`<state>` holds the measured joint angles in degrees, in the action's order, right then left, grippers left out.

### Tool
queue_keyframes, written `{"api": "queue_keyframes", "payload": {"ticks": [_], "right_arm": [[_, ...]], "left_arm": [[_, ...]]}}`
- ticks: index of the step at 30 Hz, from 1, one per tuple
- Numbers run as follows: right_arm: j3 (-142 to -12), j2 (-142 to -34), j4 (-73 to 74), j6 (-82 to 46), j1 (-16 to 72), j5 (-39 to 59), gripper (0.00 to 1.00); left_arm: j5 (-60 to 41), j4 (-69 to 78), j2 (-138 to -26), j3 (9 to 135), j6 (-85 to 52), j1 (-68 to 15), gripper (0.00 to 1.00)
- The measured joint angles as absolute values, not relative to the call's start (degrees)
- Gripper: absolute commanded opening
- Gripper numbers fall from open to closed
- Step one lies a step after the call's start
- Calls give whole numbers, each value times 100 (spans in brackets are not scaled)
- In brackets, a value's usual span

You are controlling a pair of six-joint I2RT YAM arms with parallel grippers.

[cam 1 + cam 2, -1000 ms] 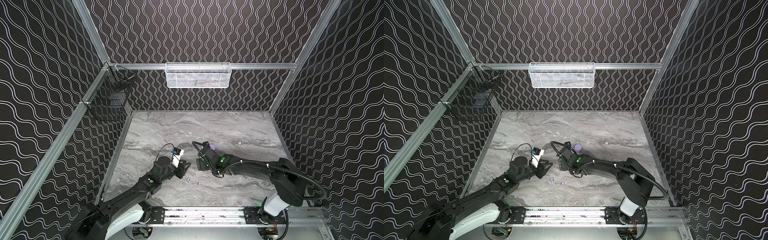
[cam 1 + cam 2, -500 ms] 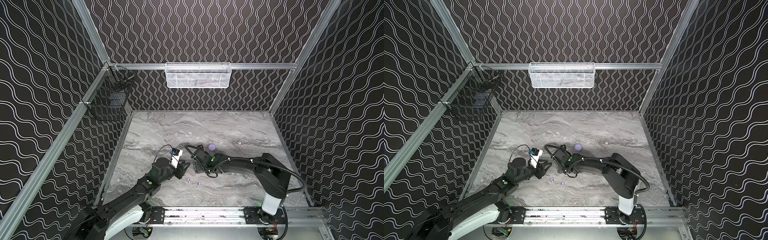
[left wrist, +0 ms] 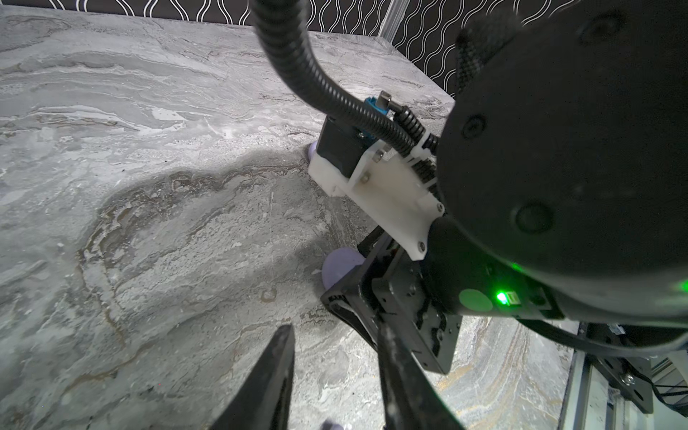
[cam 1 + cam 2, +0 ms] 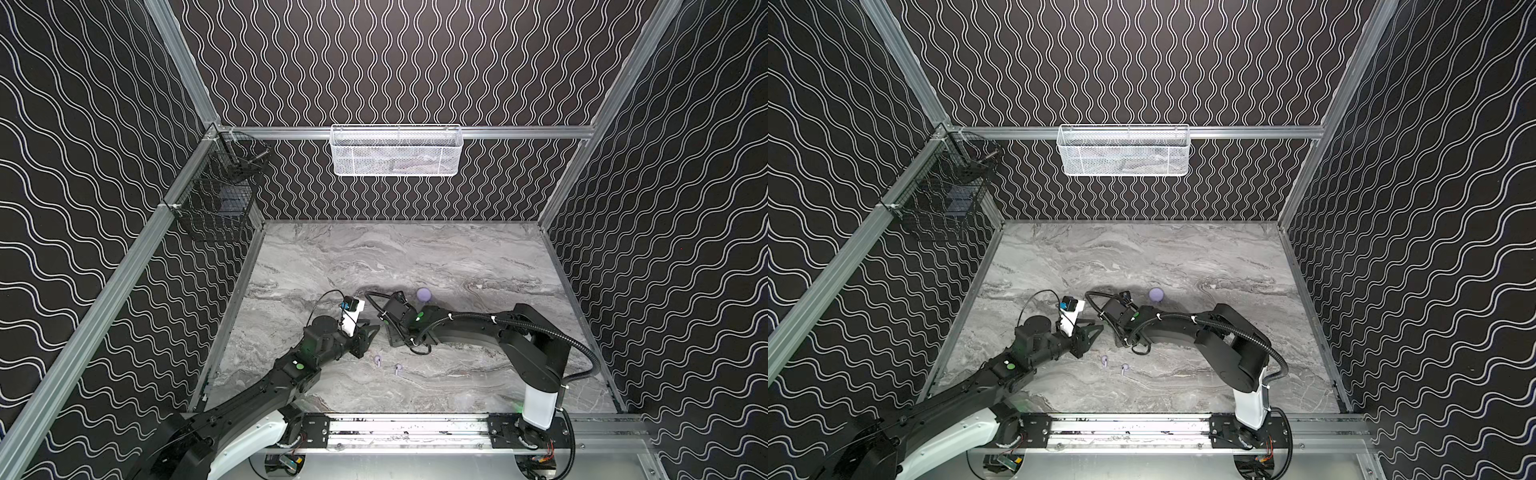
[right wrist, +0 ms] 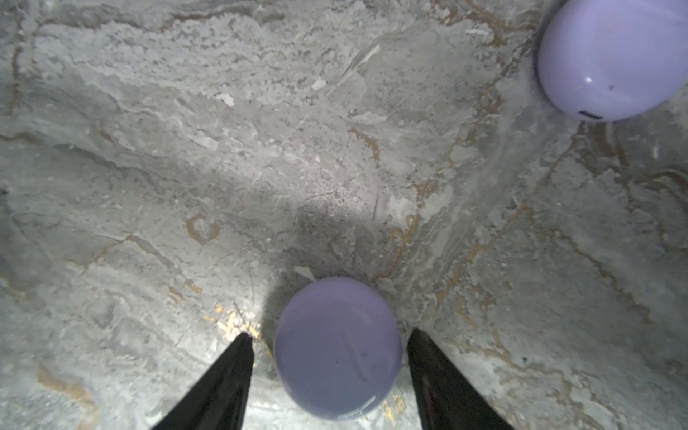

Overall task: Insert the wireless bluetooth earbuds into the charging case
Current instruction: 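Lower the right gripper and close it on the round lavender case, then lift the round case with the right gripper and carry it toward the left gripper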

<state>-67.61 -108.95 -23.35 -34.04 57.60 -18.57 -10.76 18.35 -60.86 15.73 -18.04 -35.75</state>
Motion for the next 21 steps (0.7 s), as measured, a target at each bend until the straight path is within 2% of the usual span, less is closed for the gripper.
{"api": "queue_keyframes", "payload": {"ticks": [17,21], "right_arm": [[-6858,-11056,-2359,-3382,5760,-1922,55],[-6799,-10995,-2370,-3380,5760,-1920,49]], "left_arm": [[-1079,1835,-6130,1573,-1804,-3568,40],[-1079,1835,-6147,1573,-1804,-3566,40]]}}
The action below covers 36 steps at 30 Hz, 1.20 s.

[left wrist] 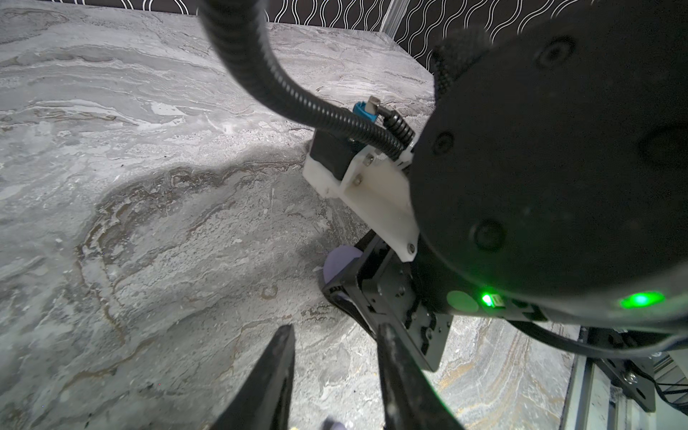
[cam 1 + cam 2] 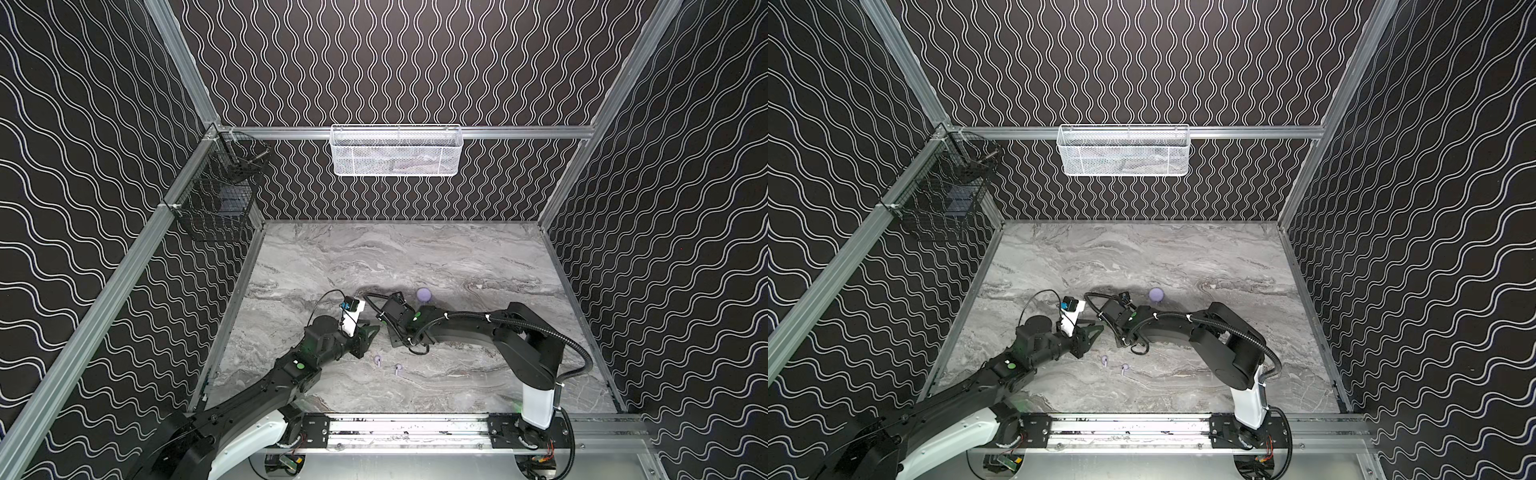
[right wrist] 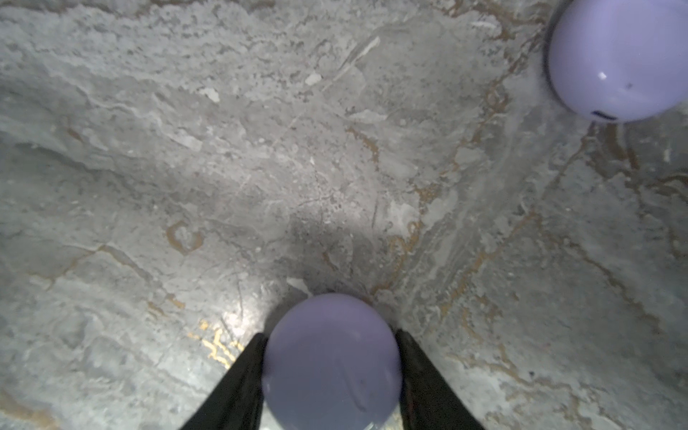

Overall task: Insert the wireless bluetooth earbuds into the charging case
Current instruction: 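Lift the round case with the right gripper and carry it toward the left gripper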

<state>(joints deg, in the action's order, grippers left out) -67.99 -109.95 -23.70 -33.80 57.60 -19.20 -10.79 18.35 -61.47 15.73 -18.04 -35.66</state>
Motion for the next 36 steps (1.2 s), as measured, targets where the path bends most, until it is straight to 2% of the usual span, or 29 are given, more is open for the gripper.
{"api": "queue_keyframes", "payload": {"ticks": [6,13,28,36], "right_arm": [[-6576,-10665,-2327,-3304,5771,-1927,41],[-6132,-10064,-2008,-3050,5813,-2075,36],[-4823,-8567,-1496,-2624,5839,-2495,35],[-4130,-7782,-1085,-2324,5852,-2641,35]], "left_arm": [[-1079,1835,-6167,1573,-1804,-3564,40],[-1081,1835,-6228,1586,-1804,-3564,39],[-1273,2095,-6508,1605,-1785,-3564,41],[-1568,2309,-6705,1632,-1964,-3570,48]]}}
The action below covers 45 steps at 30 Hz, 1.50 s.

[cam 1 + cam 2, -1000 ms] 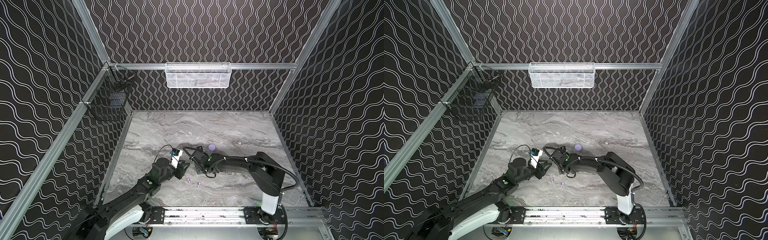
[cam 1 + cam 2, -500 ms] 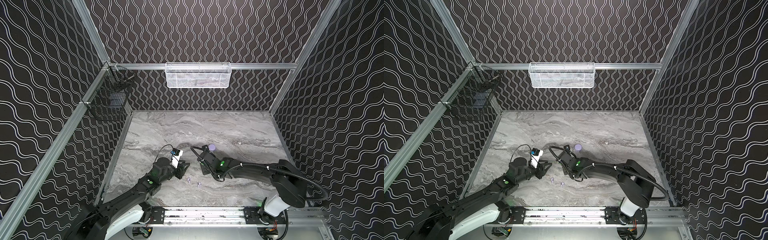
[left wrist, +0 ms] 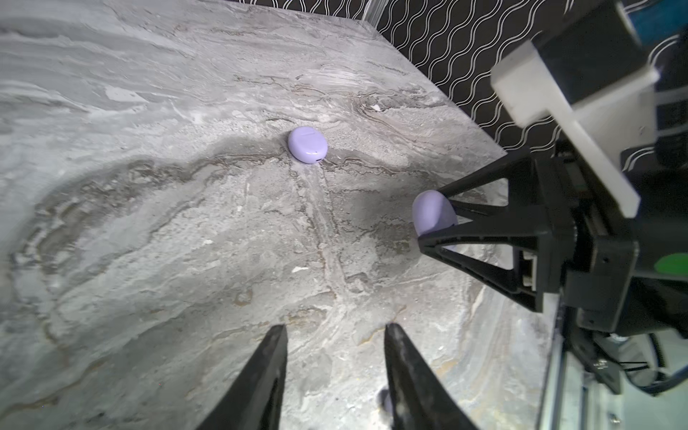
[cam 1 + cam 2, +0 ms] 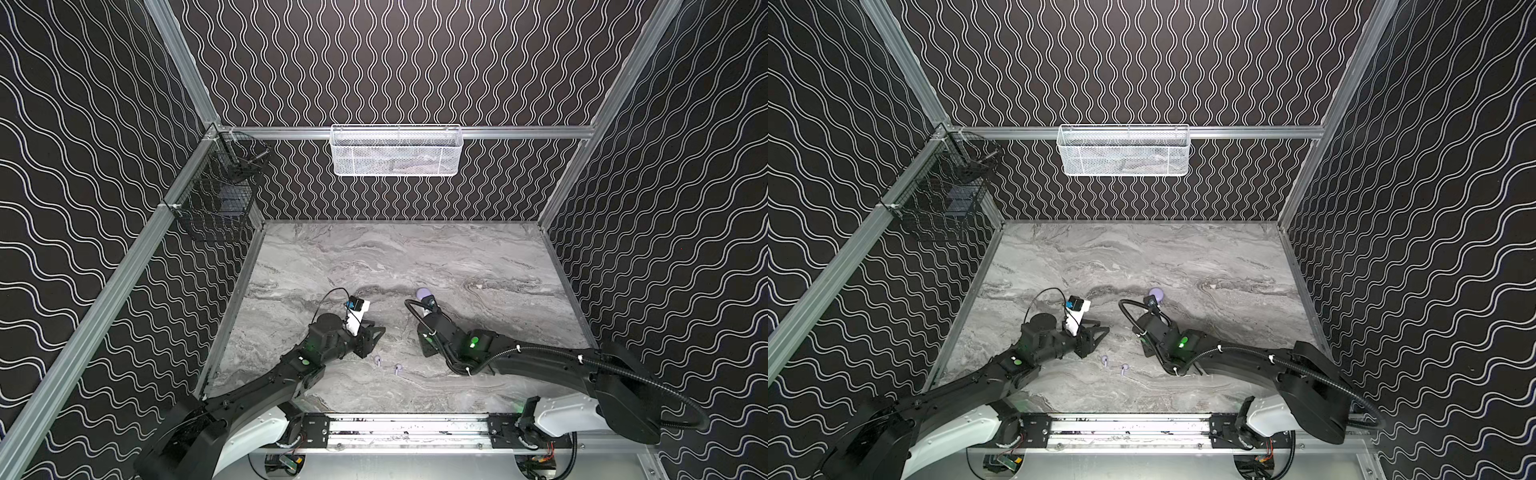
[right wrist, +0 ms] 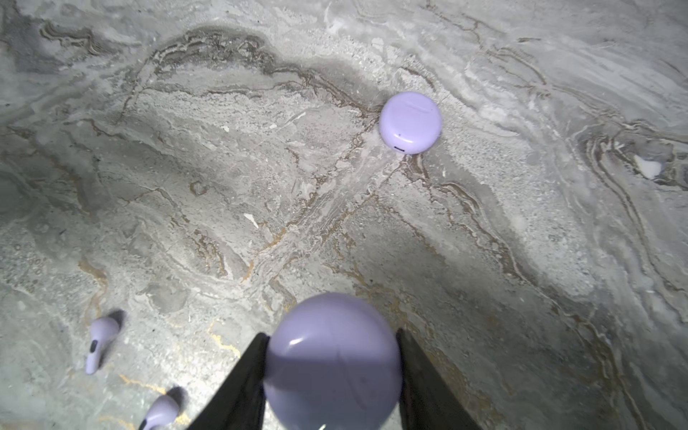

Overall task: Insert the wireless bluetooth earbuds into the charging case
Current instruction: 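Lift the round case with the right gripper and carry it toward the left gripper, then bring the left gripper to the round case held by the right gripper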

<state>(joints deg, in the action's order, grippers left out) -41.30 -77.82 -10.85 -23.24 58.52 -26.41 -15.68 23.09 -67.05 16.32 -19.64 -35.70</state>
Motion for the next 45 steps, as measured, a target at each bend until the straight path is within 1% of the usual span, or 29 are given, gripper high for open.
{"api": "queue_keyframes", "payload": {"ticks": [8,16,20,23,29,40,45], "right_arm": [[-3686,-7332,-580,-1984,5854,-2788,35],[-2993,-6670,200,-1568,5854,-2768,35],[-2652,-6222,541,-1426,5861,-2639,35],[-2493,-5964,746,-1363,5887,-2480,36],[-2373,-5767,1011,-1236,6077,-2244,35],[-2349,-5673,1146,-1041,6659,-2327,34],[-2351,-5706,1188,-952,6873,-2436,34]], "left_arm": [[-1673,2202,-6357,1723,-2099,-3763,47],[-1564,1675,-5933,1857,-2257,-3929,50],[-1555,1221,-5902,2206,-2388,-3953,50],[-1614,939,-6053,2515,-2467,-3962,50],[-2091,220,-6543,3114,-2578,-3972,50],[-3262,-703,-7363,3962,-2679,-3972,52],[-3557,-1055,-7601,4250,-2633,-3972,52]]}}
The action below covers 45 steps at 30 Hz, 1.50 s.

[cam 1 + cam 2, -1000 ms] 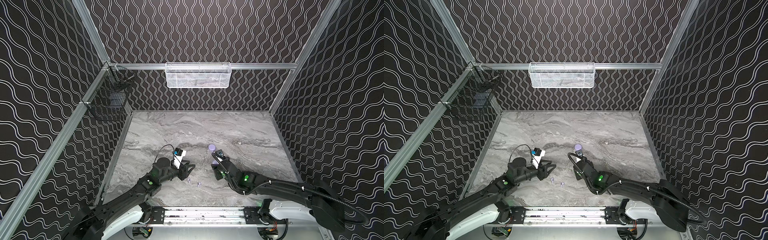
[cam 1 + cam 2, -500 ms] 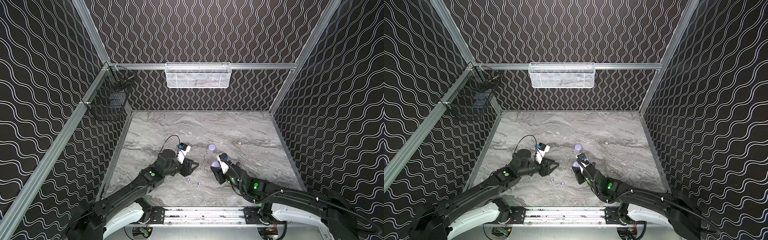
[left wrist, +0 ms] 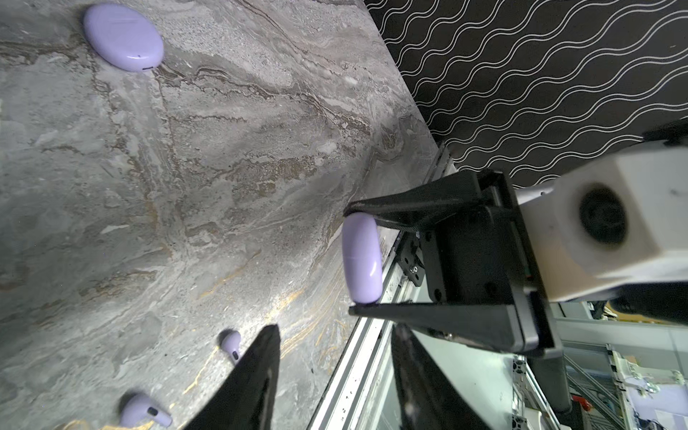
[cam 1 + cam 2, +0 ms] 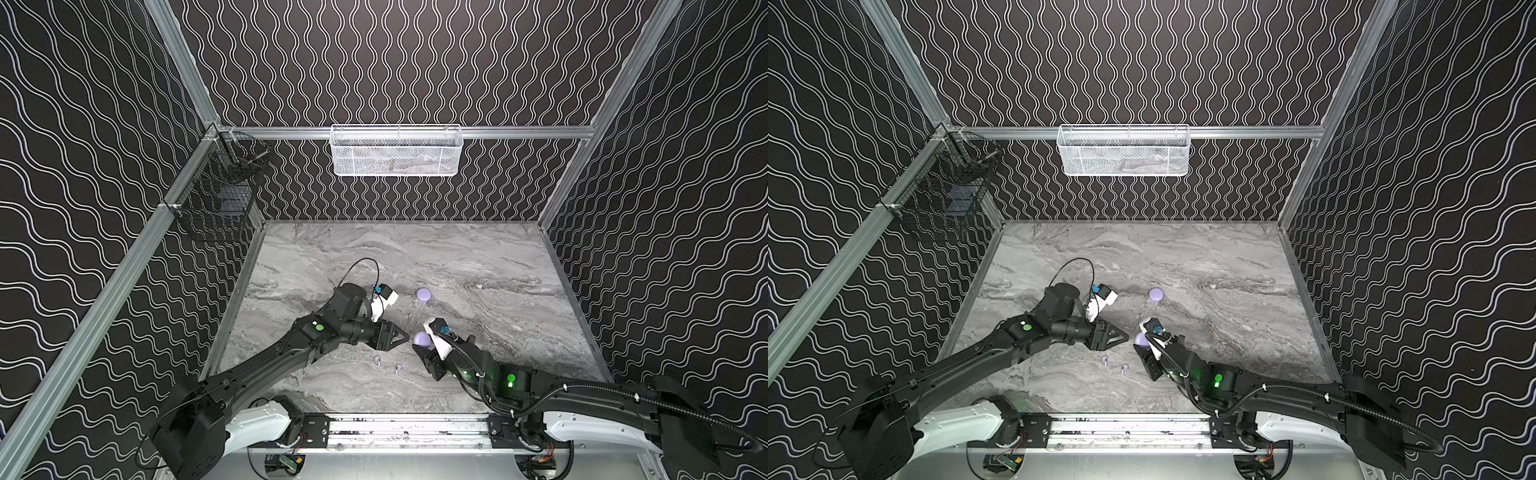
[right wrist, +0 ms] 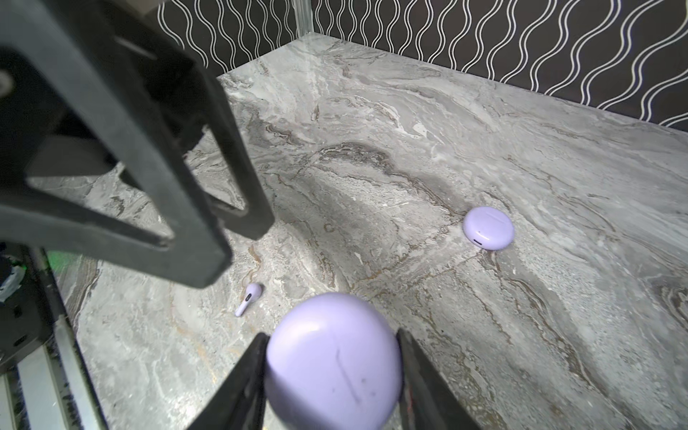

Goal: Insert the wireless bluetooth earbuds into the charging case

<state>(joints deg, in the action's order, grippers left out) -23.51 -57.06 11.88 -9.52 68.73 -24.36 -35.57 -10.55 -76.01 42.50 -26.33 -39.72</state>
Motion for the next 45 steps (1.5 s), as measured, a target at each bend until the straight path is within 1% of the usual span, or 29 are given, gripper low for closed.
{"api": "queue_keyframes", "payload": {"ticks": [18,26,33,42,45], "right_arm": [[-2416,-5889,1232,-834,7159,-2532,32],[-2456,-5981,1247,-832,7214,-2532,31],[-2456,-5994,1225,-808,7238,-2488,30],[-2456,-5920,1225,-808,7244,-2451,30],[-2456,-5911,1225,-808,7258,-2460,29]], "left_arm": [[-4318,-1280,-8184,4567,-2512,-3975,52],[-4521,-1256,-8427,4626,-2510,-4154,50],[-4484,-1247,-8593,4663,-2512,-4309,44],[-4410,-1120,-8705,4681,-2532,-4355,32],[-4401,-1090,-8735,4681,-2539,-4357,30]]}}
